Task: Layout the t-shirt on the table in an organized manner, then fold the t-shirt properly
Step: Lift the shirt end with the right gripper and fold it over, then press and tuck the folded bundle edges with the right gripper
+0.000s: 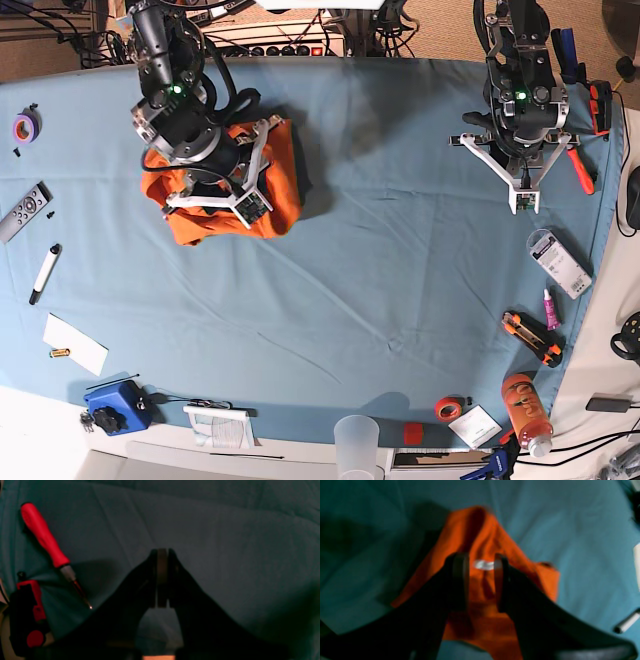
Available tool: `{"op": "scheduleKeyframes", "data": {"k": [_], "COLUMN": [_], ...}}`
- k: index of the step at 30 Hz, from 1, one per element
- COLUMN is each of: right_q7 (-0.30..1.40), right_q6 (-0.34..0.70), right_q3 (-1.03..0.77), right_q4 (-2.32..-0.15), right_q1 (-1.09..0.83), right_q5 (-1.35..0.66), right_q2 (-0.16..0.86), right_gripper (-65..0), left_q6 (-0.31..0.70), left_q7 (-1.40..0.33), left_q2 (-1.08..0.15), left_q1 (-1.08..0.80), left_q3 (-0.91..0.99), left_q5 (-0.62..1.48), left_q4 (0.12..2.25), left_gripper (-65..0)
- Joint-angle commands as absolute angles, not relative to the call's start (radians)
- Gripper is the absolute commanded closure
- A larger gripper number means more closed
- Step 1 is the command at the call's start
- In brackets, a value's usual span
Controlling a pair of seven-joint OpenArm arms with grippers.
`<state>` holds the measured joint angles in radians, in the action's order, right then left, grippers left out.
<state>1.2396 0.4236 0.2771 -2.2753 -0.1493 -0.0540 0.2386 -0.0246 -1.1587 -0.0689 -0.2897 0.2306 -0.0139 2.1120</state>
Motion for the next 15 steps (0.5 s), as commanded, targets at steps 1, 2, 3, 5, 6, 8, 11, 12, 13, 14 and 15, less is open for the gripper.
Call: {"op": "scheduleKeyframes", "data": {"k": [1, 2, 3, 5, 6, 8, 11, 12, 13, 14, 15], "right_q7": [1.213, 1.203, 1.182, 1.136, 1.114, 1.104, 1.111, 1.118, 1.132, 1.146, 1.163], "right_q6": [0.421, 0.415, 0.387, 0.291, 0.255, 0.226, 0.210, 0.210, 0.211, 0.216, 0.233], "right_q3": [0.273, 0.273, 0.273, 0.264, 0.249, 0.199, 0.099, 0.066, 0.036, 0.012, -0.006], "right_q4": [-2.326, -2.356, -2.356, -2.356, -2.356, -2.356, -2.356, -2.356, -2.344, -2.313, -2.281], "right_q1": [-0.132, -0.130, -0.130, -0.130, -0.130, -0.130, -0.131, -0.131, -0.131, -0.133, -0.136], "right_q5": [-0.034, -0.001, 0.046, 0.141, 0.171, 0.192, 0.171, 0.143, 0.103, 0.062, 0.021], "right_q2": [0.244, 0.244, 0.244, 0.245, 0.247, 0.247, 0.247, 0.247, 0.247, 0.247, 0.247], "right_gripper": [-17.4, -17.4, -17.0, -11.3, -5.0, 0.0, 0.0, 0.0, 0.0, 0.0, 0.0], "left_q6": [-0.024, -0.024, -0.025, -0.025, -0.025, -0.024, -0.024, -0.024, -0.024, -0.024, -0.024], "left_q7": [-1.143, -1.143, -1.143, -1.144, -1.144, -1.144, -1.144, -1.144, -1.144, -1.143, -1.141], "left_q2": [-0.070, -0.070, -0.070, -0.070, -0.070, -0.070, -0.070, -0.070, -0.070, -0.070, -0.070], "left_q1": [-0.286, -0.286, -0.286, -0.286, -0.286, -0.288, -0.288, -0.288, -0.288, -0.288, -0.288], "left_q3": [0.231, 0.231, 0.231, 0.231, 0.231, 0.231, 0.231, 0.231, 0.231, 0.231, 0.231], "left_q5": [-0.017, -0.017, -0.017, -0.017, -0.017, -0.014, 0.006, 0.019, 0.031, 0.037, 0.043], "left_q4": [2.132, 2.132, 2.132, 2.132, 2.132, 2.132, 2.132, 2.132, 2.132, 2.132, 2.132], "left_gripper": [0.0, 0.0, 0.0, 0.0, 0.0, 0.0, 0.0, 0.0, 0.0, 0.0, 0.0]}}
